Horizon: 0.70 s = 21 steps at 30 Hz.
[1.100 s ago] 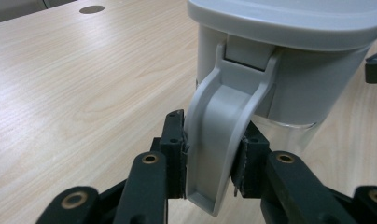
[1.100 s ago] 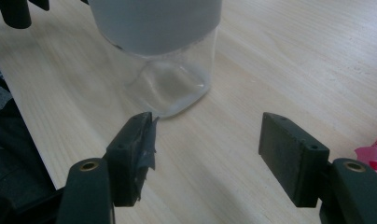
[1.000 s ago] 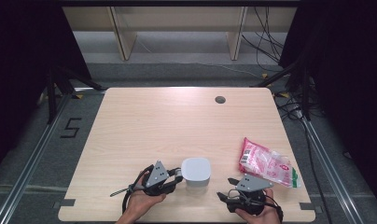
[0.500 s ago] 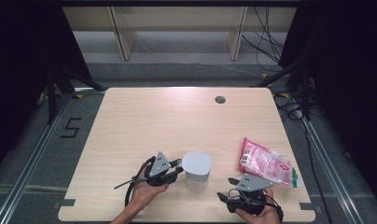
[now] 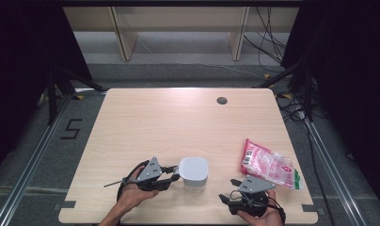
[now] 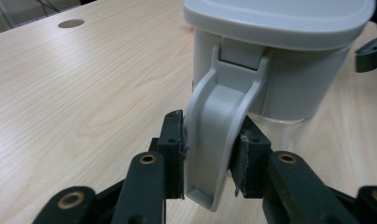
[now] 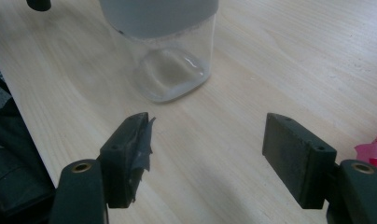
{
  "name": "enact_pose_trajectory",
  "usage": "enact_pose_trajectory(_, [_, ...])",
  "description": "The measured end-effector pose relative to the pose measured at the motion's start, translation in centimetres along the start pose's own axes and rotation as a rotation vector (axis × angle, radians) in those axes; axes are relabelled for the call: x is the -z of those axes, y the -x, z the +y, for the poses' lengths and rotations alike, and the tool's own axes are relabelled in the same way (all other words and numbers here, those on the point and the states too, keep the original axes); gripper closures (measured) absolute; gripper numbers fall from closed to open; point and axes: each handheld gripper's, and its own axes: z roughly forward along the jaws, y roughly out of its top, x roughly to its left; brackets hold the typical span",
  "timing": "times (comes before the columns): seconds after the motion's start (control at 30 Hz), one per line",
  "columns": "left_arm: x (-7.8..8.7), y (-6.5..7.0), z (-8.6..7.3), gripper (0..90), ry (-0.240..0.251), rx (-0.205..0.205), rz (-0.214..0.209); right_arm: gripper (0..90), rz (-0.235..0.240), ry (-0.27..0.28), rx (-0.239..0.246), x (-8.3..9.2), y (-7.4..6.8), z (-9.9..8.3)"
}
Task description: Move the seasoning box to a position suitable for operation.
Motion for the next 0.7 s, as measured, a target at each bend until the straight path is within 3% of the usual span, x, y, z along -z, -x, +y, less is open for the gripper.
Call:
enact_pose_trajectory(0.17, [0.66,-0.41,0.36,66.4,0.016,-0.021,-0.038,33.0,0.009,0.005,-0.013,-0.03,-0.04,-0.04])
enact_pose_trajectory(0.2, [0.71,-0.45,0.40,66.8,0.014,-0.023,-0.046,33.1,0.027,0.000,0.002,-0.12,0.09,0.00])
enact_pose_trajectory(0.3, [0.75,-0.43,0.37,68.0,0.012,-0.036,-0.033,33.0,0.009,0.006,-0.002,-0.07,-0.01,-0.02])
enact_pose_trajectory(0.37, [0.73,-0.10,0.39,68.7,0.006,-0.057,0.006,33.1,0.025,0.001,0.011,-0.10,0.13,0.00])
enact_pose_trajectory(0.5, [0.76,-0.01,0.70,69.4,-0.004,-0.023,0.084,33.0,0.019,0.010,0.009,-0.11,0.11,0.00])
enact_pose_trajectory(0.6, [0.81,-0.39,0.69,69.6,0.000,-0.026,0.103,32.8,0.029,0.001,-0.001,-0.10,0.09,-0.01])
enact_pose_trajectory(0.7, [1.02,-0.89,0.55,69.7,-0.014,-0.017,0.135,32.7,0.010,0.006,-0.005,-0.06,0.02,-0.02])
